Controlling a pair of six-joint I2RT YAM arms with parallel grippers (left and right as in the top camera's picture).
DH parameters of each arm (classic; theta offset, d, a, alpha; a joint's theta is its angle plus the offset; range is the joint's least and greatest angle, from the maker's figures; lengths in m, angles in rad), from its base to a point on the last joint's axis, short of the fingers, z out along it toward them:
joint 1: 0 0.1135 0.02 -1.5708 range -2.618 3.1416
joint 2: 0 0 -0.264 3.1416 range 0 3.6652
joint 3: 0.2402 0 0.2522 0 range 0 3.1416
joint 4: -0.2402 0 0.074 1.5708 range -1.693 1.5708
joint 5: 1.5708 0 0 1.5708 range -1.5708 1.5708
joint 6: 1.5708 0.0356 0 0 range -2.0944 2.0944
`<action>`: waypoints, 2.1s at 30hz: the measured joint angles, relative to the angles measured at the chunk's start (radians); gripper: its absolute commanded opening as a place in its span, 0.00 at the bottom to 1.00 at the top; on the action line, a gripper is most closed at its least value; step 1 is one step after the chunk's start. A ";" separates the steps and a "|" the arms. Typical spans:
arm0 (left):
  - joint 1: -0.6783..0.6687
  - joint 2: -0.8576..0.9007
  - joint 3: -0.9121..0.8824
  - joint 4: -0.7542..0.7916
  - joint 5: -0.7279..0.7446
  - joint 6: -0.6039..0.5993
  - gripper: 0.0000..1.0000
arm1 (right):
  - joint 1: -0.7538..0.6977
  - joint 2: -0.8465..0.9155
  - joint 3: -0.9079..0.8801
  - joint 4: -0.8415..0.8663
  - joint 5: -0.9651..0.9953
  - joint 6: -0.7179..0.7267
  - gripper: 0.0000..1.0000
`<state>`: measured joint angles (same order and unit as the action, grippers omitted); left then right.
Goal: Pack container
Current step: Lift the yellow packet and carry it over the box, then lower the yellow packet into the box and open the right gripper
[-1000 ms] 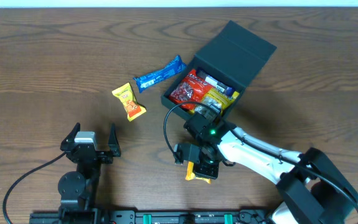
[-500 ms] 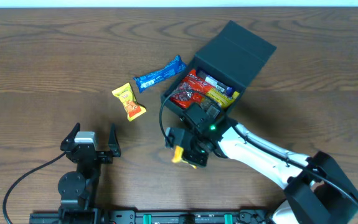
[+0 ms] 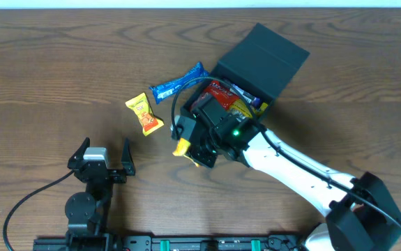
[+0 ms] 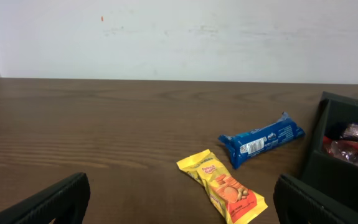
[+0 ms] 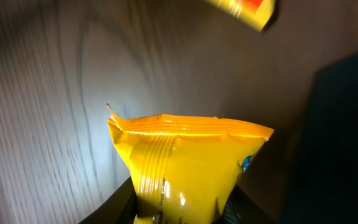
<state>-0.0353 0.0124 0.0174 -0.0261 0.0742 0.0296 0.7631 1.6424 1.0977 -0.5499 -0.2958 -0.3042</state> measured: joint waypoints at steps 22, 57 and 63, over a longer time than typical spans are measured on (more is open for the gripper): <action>0.000 0.000 0.000 0.000 0.000 0.000 0.95 | -0.111 -0.002 0.132 0.068 0.269 0.576 0.29; 0.000 0.000 0.000 0.000 0.000 0.000 0.95 | -0.111 0.152 0.132 -0.096 0.510 1.460 0.29; 0.000 0.000 0.000 0.000 0.000 0.000 0.95 | -0.111 0.166 0.132 -0.097 0.512 1.474 0.41</action>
<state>-0.0353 0.0124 0.0174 -0.0261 0.0742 0.0296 0.6521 1.8088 1.2297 -0.6464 0.2165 1.1702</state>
